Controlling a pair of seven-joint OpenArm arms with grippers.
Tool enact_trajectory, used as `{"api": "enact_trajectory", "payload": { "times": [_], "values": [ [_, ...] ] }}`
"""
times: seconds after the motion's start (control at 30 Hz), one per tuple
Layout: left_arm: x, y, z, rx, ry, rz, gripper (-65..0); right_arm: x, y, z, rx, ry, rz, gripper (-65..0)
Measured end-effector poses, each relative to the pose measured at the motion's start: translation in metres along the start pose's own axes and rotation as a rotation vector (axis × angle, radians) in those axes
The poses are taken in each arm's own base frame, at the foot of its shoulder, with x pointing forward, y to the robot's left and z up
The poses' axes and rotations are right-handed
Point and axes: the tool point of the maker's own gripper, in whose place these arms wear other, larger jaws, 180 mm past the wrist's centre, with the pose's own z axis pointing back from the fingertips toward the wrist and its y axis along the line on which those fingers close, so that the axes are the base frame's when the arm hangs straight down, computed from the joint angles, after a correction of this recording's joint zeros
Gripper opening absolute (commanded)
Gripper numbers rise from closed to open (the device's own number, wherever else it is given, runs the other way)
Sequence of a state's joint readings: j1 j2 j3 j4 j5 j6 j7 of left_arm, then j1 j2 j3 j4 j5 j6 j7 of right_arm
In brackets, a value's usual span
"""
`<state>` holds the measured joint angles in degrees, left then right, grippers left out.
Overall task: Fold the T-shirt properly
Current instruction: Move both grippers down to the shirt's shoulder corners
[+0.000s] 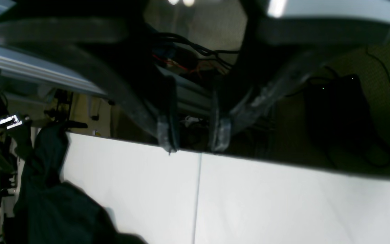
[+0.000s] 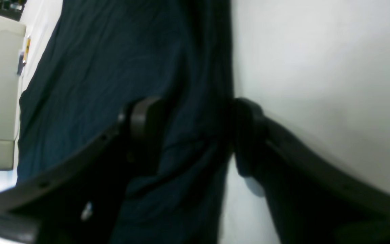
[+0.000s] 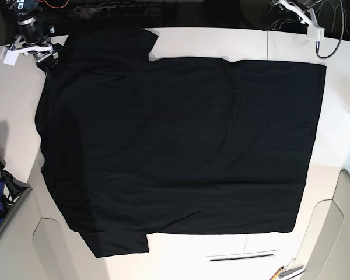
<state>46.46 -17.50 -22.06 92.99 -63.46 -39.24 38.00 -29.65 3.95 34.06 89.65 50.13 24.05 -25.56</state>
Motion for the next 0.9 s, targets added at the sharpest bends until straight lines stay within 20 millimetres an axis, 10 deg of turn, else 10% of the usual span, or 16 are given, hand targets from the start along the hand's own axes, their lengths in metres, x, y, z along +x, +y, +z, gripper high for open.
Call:
{"api": "enact_trajectory", "payload": {
  "times": [0.1,0.4,0.53,0.9],
  "values": [
    [0.007,0.008,0.005,0.029,-0.007,-0.012,-46.0,0.000,0.000,0.000,0.001,-0.001,0.000,-33.4],
    [0.048,0.045,0.040,0.162,-0.114,-0.040,-46.0,-0.001,-0.001,0.000,-0.006,0.000,0.005,-65.0],
    [0.101,0.042,0.047,0.141,-0.285,-0.066,-46.0,-0.001,-0.002,0.000,-0.009,0.002,0.009,-65.0],
    [0.154,0.055,0.041,0.244,-0.308,-0.246,-30.1,0.000,0.000,-0.005,-0.012,0.005,0.036,-65.0]
  ]
}}
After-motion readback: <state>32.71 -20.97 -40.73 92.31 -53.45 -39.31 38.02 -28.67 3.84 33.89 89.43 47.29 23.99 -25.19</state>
